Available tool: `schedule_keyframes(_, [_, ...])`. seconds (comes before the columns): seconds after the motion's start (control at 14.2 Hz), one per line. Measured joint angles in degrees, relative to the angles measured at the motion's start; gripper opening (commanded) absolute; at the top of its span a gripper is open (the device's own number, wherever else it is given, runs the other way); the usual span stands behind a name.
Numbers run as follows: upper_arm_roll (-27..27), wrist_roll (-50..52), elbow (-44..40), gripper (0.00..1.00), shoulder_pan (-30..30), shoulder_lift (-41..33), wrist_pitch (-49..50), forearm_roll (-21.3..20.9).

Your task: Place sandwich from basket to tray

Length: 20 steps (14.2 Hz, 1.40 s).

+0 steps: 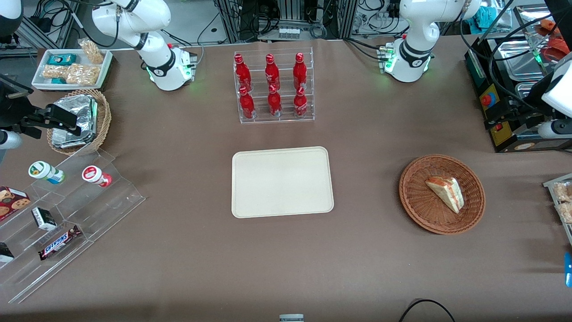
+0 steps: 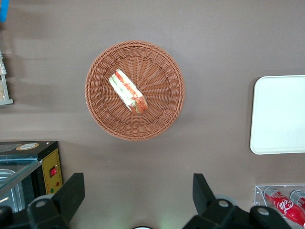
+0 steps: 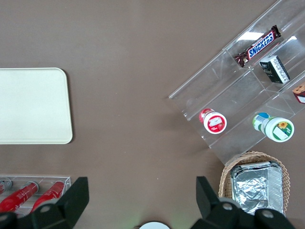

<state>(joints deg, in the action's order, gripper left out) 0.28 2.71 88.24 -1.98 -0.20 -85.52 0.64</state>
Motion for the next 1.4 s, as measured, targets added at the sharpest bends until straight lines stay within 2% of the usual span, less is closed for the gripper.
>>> schedule_keyframes(0.98, [0.0,0.0,0.6,1.0,0.0,0.1,0.3,0.0])
schedule_keyframes(1.19, [0.0,0.0,4.5,1.0,0.0,1.1,-1.0,0.0])
schedule_keyframes(1.4, [0.3,0.0,12.6,1.0,0.3,2.4,-10.3,-0.3])
